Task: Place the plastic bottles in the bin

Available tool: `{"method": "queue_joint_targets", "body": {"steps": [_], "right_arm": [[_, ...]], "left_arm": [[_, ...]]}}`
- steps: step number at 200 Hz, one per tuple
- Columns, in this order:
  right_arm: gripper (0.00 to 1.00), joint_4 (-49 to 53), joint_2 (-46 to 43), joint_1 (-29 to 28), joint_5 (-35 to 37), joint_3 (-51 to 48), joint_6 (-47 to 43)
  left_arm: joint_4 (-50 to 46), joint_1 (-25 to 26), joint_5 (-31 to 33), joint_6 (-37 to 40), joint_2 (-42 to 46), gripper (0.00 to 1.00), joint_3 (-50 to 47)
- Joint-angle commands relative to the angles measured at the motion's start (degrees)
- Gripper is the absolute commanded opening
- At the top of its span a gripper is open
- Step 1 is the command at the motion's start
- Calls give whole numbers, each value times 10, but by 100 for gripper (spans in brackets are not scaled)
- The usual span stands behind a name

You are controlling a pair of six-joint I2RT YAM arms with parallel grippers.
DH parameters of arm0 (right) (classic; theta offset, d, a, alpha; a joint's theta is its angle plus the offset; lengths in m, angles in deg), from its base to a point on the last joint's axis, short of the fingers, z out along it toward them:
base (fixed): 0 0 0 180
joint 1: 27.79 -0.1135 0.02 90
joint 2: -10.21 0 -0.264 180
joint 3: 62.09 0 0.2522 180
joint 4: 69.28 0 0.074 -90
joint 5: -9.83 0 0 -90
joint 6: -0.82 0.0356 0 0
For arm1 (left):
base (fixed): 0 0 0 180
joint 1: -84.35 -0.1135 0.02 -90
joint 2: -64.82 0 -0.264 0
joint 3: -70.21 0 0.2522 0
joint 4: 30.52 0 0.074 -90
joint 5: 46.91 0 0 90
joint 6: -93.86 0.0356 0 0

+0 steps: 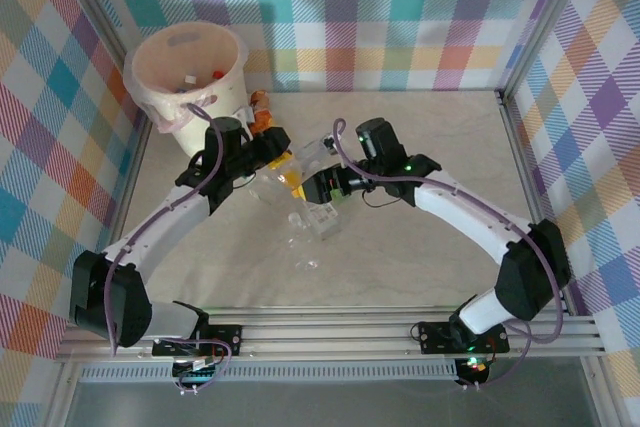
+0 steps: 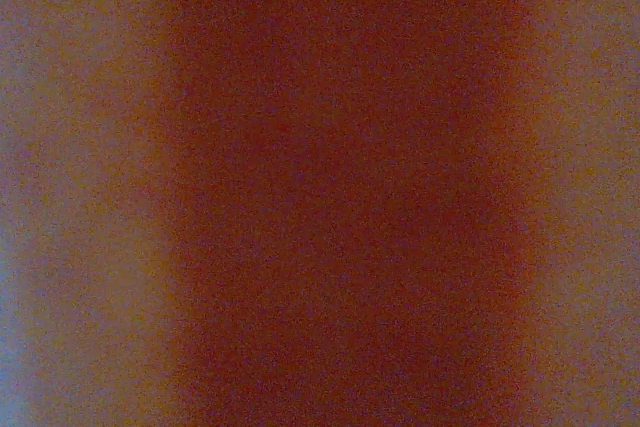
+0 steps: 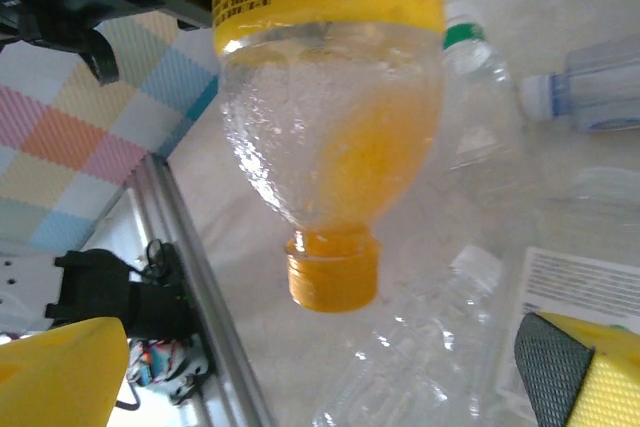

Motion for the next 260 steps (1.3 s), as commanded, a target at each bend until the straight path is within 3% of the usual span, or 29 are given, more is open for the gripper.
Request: {"method": "queue_joint_targets", "body": {"steps": [1,86,117,155,180,206,260], "right_arm": [[100,17,-37,2,95,-3,-23],[100,-41,-112,2,276,-81,-28],[100,-50,-114,2,286,-87,-27],[100,-56,-112,2,290,-89,-15],[100,-53,-114,2,291,-91,-14],[100,-53,-117,2,294,-95,-15],[100,-56,-118,2,288,-97,-8]], "left_arm": [[-8,-4,24,12,24,46,-1],[-77,-16,155,42,105,45,5],[-132,-25,203,109,120,46,69],[-127,-35,242,169,110,46,134],[-98,-49,269,197,98,46,154],[-54,-81,247,205,78,46,176],[24,-134,260,298,-31,46,309]]}}
